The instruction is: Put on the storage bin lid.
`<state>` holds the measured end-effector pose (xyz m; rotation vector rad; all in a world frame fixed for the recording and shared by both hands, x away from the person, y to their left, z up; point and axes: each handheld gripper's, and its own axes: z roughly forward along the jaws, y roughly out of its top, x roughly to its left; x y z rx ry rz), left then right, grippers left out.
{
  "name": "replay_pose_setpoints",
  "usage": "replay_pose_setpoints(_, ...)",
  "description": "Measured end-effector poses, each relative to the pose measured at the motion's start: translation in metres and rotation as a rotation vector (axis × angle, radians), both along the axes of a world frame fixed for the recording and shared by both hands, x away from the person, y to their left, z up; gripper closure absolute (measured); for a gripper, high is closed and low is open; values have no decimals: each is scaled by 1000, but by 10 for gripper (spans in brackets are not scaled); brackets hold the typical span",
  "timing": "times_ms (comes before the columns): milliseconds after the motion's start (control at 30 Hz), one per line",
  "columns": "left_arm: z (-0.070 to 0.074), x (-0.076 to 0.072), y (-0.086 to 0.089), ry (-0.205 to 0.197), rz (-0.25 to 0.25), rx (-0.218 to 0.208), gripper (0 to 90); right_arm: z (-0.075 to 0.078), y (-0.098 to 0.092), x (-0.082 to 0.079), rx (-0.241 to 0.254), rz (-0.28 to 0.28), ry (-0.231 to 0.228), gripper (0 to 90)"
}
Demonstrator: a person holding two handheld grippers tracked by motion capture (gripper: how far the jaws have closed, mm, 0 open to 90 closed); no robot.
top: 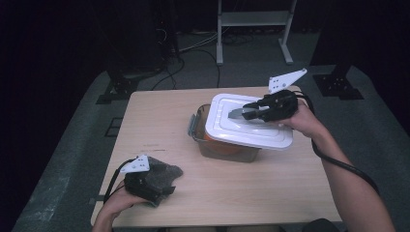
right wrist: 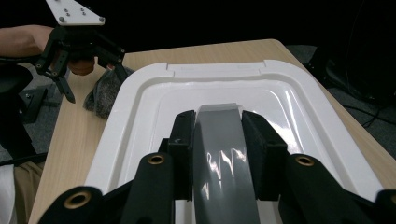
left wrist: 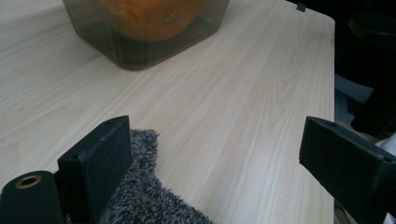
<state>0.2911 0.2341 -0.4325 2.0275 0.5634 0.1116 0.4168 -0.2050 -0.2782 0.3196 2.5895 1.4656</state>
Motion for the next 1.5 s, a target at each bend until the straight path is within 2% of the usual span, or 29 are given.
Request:
replay_pose_setpoints(967,0,-1,-1,2,-9,-4,89,-25,41,28,-25,58,40,653)
replay_pose_setpoints(1500,0,-2,1,1,-4,-8,90,-37,45,42,-37,47,66,653)
